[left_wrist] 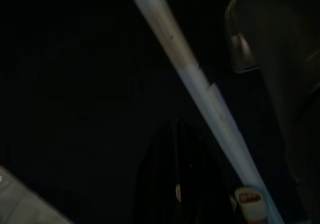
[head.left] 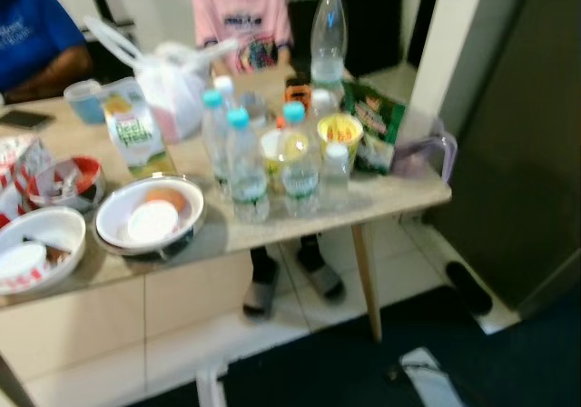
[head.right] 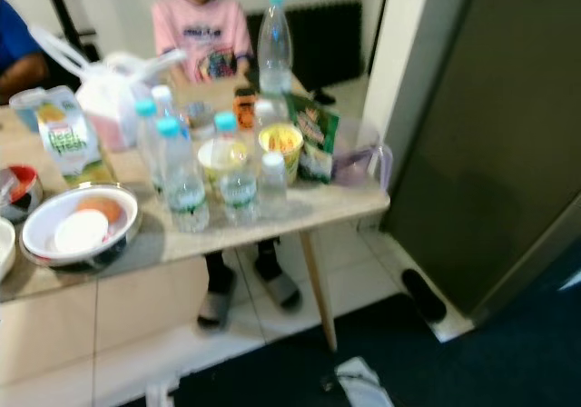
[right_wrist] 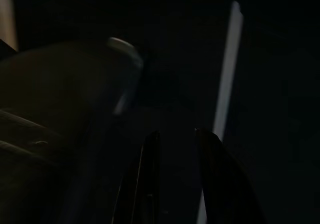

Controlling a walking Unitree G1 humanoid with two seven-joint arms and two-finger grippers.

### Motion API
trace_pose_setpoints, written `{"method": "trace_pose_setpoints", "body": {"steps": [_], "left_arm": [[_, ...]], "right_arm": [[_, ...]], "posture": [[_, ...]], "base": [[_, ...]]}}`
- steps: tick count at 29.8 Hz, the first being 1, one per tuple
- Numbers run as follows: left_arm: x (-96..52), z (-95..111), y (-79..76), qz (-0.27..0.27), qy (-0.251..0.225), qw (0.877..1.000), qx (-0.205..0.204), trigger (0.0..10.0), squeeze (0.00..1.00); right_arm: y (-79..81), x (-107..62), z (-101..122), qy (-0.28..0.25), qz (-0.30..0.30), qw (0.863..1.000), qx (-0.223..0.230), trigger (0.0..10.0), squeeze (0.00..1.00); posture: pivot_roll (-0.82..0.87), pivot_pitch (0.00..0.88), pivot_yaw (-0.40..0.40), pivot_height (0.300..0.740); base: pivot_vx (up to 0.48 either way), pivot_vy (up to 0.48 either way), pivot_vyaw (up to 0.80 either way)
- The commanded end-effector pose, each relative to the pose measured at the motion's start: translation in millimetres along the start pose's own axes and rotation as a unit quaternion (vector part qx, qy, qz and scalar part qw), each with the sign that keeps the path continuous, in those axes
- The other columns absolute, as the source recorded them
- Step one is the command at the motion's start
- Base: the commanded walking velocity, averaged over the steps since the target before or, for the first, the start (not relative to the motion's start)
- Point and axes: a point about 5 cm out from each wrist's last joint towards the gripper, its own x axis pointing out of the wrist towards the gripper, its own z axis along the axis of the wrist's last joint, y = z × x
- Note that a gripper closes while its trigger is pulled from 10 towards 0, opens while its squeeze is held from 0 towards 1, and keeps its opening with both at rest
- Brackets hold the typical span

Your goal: Restocking fridge

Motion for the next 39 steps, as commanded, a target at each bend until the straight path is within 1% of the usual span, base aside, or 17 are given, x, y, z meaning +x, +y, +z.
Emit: {"method": "trace_pose_setpoints", "body": {"steps": [1, 6, 8, 14, 22, 26, 32, 33, 35, 39], "left_arm": [[-1.0, 23.8, 4.0, 0.014, -0.051, 0.999, -0.012, 10.0, 0.0], [-1.1, 24.3, 4.2, 0.017, -0.055, 0.998, -0.02, 10.0, 0.0], [-1.1, 24.5, 3.7, 0.014, -0.059, 0.998, -0.028, 10.0, 0.0], [-1.1, 25.2, 3.7, 0.014, -0.063, 0.997, -0.032, 10.0, 0.0], [-1.2, 25.9, 3.8, 0.017, -0.068, 0.997, -0.036, 10.0, 0.0], [-1.2, 25.5, 3.6, 0.016, -0.066, 0.997, -0.033, 10.0, 0.0], [-1.2, 25.0, 3.6, 0.015, -0.066, 0.997, -0.031, 10.0, 0.0], [-1.2, 25.0, 3.6, 0.015, -0.066, 0.997, -0.03, 10.0, 0.0], [-1.2, 25.1, 3.5, 0.015, -0.066, 0.997, -0.029, 10.0, 0.0], [-1.2, 25.0, 3.4, 0.014, -0.067, 0.997, -0.029, 10.0, 0.0]], "right_arm": [[4.2, 0.3, 6.9, -0.013, 0.005, 1.0, 0.003, 10.0, 0.0], [4.1, 0.3, 7.6, -0.018, 0.003, 1.0, 0.011, 10.0, 0.0], [4.0, 0.4, 8.2, -0.024, 0.001, 1.0, 0.016, 10.0, 0.0], [4.0, 0.4, 8.8, -0.028, 0.0, 0.999, 0.02, 10.0, 0.0], [3.4, 0.2, 10.3, -0.037, -0.003, 0.999, 0.022, 10.0, 0.0], [2.8, 0.1, 11.3, -0.043, -0.009, 0.999, 0.014, 10.0, 0.0], [5.0, 0.3, 12.2, -0.055, 0.003, 0.998, 0.023, 10.0, 0.0], [5.0, 0.2, 12.4, -0.054, 0.004, 0.998, 0.015, 10.0, 0.0], [5.0, 0.3, 12.0, -0.051, 0.004, 0.999, 0.013, 10.0, 0.0], [5.2, 0.3, 11.6, -0.051, 0.004, 0.999, 0.017, 10.0, 0.0]], "posture": [[-0.03, 0.0, 0.02, 0.74], [-0.03, 0.0, 0.021, 0.74], [-0.03, 0.0, 0.021, 0.74], [-0.03, 0.0, 0.022, 0.74], [-0.03, 0.0, 0.022, 0.74], [-0.03, 0.0, 0.02, 0.74], [-0.03, 0.0, 0.019, 0.74], [-0.03, 0.0, 0.019, 0.74], [-0.03, 0.0, 0.018, 0.74], [-0.03, 0.0, 0.018, 0.74]], "base": [[0.0, 0.0, -0.75], [0.0, 0.0, -0.75], [0.0, 0.0, 0.0], [0.0, -0.048, 0.0], [0.0, -0.421, 0.0], [0.0, -0.433, 0.0], [0.0, -0.433, 0.0], [0.0, -0.431, 0.77], [0.0, -0.429, 0.77], [0.0, -0.426, 0.77]]}}
